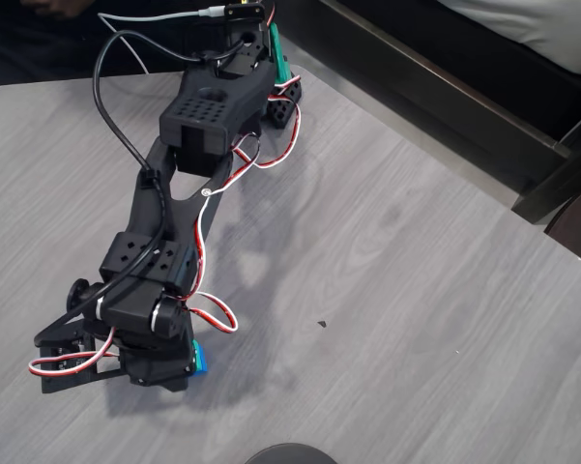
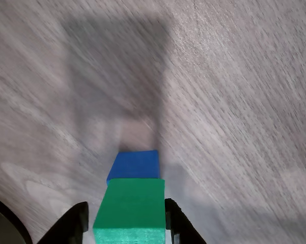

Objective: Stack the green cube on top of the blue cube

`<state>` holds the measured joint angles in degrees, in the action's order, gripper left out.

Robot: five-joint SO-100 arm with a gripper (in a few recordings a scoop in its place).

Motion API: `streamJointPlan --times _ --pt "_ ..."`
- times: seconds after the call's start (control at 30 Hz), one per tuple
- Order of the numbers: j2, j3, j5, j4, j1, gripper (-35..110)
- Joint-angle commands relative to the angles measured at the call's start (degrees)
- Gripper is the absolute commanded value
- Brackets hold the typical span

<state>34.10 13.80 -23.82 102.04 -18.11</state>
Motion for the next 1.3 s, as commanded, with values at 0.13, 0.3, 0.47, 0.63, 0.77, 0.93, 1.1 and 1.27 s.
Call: streamJointPlan --times 0.13,0.3,0.47,0.63,0.77,0.93,1.1,1.27 --pt "4.0 -0.1 -0.9 0.8 -0.5 25" --pt "8.5 2.9 -1.1 0.8 -0.6 26" --pt "15.5 8.3 -1.1 0.8 -0.4 26" --pt "25.5 16.9 -1.1 0.7 -0.4 27" --pt "38.4 26.8 0.1 0.5 0.4 25" --pt "65.7 43.2 9.9 0.4 4.3 0" --pt "99.6 78.5 15.6 -8.8 9.9 0" --pt "128.5 105.8 17.4 -18.0 10.6 0"
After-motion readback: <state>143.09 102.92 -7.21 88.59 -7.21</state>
